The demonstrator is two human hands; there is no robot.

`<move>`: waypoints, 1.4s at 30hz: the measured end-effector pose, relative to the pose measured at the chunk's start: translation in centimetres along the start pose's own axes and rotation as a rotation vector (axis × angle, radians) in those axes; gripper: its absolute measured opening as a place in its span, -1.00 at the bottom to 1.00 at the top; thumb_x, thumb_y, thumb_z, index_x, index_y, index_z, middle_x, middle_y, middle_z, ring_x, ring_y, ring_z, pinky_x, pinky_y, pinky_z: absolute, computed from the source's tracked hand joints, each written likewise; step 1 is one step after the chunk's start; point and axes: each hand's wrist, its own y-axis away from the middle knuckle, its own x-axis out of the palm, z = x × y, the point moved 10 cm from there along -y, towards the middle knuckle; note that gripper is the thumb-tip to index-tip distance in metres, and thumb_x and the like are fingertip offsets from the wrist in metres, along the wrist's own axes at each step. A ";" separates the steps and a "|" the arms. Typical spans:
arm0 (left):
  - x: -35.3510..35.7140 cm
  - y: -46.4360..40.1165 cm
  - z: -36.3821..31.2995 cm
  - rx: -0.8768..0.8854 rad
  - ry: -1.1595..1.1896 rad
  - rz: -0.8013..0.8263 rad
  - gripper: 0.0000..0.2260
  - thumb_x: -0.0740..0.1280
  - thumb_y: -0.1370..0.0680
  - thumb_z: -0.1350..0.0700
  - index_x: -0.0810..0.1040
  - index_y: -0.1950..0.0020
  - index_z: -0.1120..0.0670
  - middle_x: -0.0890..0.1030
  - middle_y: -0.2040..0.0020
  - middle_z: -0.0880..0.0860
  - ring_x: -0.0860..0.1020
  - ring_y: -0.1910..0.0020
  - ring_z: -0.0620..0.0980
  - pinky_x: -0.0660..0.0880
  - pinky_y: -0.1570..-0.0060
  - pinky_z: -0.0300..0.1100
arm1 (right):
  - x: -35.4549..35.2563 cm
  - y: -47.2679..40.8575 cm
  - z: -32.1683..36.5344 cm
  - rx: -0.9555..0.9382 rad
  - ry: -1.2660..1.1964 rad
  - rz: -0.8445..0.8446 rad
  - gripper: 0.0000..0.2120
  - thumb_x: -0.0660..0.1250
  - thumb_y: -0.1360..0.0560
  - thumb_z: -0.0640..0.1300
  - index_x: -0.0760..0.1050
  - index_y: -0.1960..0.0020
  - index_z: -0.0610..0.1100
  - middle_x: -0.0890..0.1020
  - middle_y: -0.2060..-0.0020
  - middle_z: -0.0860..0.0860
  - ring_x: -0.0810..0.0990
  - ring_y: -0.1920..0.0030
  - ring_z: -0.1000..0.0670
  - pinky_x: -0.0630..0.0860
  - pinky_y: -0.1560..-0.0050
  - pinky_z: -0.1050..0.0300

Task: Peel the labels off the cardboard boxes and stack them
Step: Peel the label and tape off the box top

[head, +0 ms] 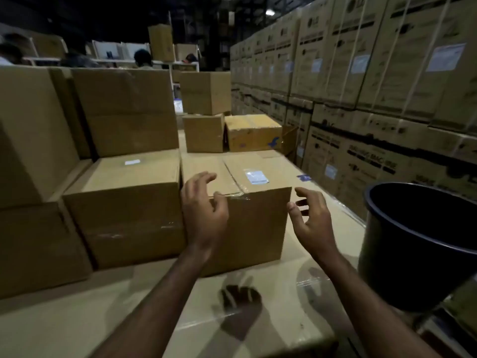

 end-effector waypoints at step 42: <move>1.3 7.3 9.1 -0.555 0.338 0.248 -0.50 0.36 -0.45 -0.30 0.34 -0.23 -0.04 0.50 -0.21 0.08 0.53 -0.18 0.01 0.55 -0.18 0.09 | -3.7 8.8 -3.0 0.524 -0.106 -0.319 -0.77 0.34 -0.57 -0.18 0.38 -0.15 -0.24 0.49 0.06 0.08 0.52 0.06 0.30 0.44 0.16 0.44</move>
